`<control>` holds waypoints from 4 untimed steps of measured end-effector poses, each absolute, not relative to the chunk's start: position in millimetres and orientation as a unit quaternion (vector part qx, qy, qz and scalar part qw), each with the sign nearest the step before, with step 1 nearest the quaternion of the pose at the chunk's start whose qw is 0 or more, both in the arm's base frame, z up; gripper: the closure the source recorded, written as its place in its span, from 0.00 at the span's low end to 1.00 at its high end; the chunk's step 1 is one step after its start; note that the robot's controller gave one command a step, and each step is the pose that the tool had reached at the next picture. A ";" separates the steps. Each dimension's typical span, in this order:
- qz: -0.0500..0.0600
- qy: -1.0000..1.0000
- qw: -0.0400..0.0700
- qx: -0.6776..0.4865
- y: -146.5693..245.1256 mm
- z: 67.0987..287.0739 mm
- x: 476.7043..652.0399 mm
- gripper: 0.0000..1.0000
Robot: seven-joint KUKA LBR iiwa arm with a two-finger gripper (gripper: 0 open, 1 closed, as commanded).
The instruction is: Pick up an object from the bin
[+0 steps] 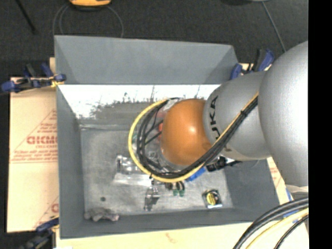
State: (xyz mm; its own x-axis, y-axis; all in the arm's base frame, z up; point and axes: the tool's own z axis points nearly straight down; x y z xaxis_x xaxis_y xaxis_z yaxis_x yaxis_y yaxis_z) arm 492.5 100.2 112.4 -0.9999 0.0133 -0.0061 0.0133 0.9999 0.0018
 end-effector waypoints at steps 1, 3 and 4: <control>0.000 0.976 0.001 -0.219 124.0 93.8 526.8 0.00; 0.005 0.991 0.005 -0.136 99.4 85.6 531.8 0.00; 0.008 0.999 0.008 0.052 88.8 84.3 548.8 0.00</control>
Offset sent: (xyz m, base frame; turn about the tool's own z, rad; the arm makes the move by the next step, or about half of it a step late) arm 0.0333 0.0244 -0.0188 -0.4547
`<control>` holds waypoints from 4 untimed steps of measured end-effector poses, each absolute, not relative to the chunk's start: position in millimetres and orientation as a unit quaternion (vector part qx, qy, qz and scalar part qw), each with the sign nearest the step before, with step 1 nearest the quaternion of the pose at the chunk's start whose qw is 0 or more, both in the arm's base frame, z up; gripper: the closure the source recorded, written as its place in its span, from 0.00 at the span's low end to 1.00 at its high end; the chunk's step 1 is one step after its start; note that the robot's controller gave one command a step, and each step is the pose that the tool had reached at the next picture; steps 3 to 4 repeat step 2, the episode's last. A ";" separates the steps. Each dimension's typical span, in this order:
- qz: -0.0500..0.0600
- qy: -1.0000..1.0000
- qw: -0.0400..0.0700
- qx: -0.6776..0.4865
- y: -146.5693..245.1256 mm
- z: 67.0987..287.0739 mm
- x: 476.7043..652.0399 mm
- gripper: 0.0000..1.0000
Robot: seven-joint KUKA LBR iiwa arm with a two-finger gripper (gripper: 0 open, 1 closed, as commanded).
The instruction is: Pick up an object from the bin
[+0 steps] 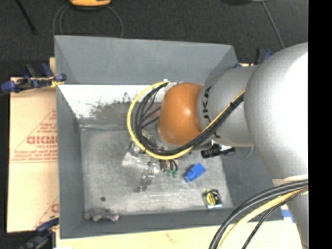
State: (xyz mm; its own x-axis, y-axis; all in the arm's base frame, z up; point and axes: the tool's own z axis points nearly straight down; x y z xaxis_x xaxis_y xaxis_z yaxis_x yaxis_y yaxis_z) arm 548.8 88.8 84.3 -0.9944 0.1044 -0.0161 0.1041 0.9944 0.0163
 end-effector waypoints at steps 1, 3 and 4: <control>0.005 0.998 0.018 0.056 82.6 85.1 553.5 1.00; -0.001 0.999 0.005 -0.037 39.0 281.4 577.8 1.00; -0.001 0.999 0.005 -0.037 39.0 281.4 577.8 1.00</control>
Offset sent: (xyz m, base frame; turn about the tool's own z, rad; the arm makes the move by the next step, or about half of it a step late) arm 0.0000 0.0000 0.0000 0.0000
